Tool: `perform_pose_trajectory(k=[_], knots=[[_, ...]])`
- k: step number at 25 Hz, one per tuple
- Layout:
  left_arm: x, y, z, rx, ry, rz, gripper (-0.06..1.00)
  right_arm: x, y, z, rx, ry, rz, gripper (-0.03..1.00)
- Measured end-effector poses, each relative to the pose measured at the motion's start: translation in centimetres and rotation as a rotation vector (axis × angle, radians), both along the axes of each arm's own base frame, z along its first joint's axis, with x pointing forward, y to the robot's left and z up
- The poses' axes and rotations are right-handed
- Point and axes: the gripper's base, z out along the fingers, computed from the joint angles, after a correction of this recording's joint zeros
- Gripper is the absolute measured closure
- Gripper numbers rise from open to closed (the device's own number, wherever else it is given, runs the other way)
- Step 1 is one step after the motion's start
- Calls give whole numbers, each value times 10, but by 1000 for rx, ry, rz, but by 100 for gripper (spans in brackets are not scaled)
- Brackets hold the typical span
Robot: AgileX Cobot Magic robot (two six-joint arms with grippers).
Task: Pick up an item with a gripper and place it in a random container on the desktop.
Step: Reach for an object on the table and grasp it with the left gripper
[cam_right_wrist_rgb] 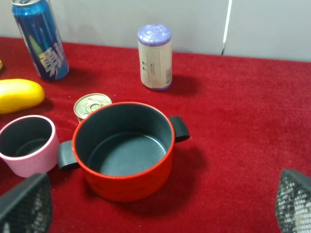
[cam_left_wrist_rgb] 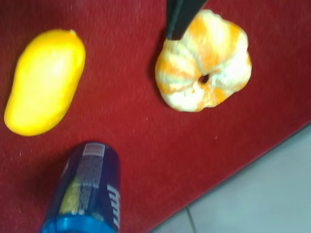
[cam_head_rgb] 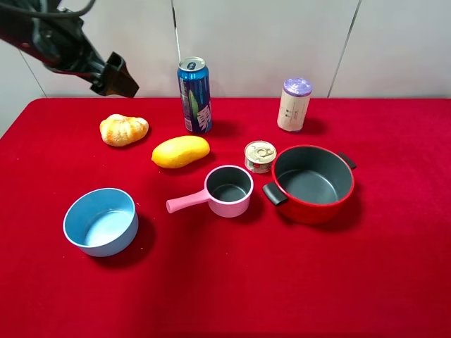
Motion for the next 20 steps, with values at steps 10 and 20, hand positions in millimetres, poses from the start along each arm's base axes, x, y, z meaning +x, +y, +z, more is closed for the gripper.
perform_pose_trajectory(k=[10,20], knots=[[40,-33,-7,8,-29,-69,-5,0,0,0,0,0,0,27],[76,-65,-26,12,-33,-114,-5,0,0,0,0,0,0,27]])
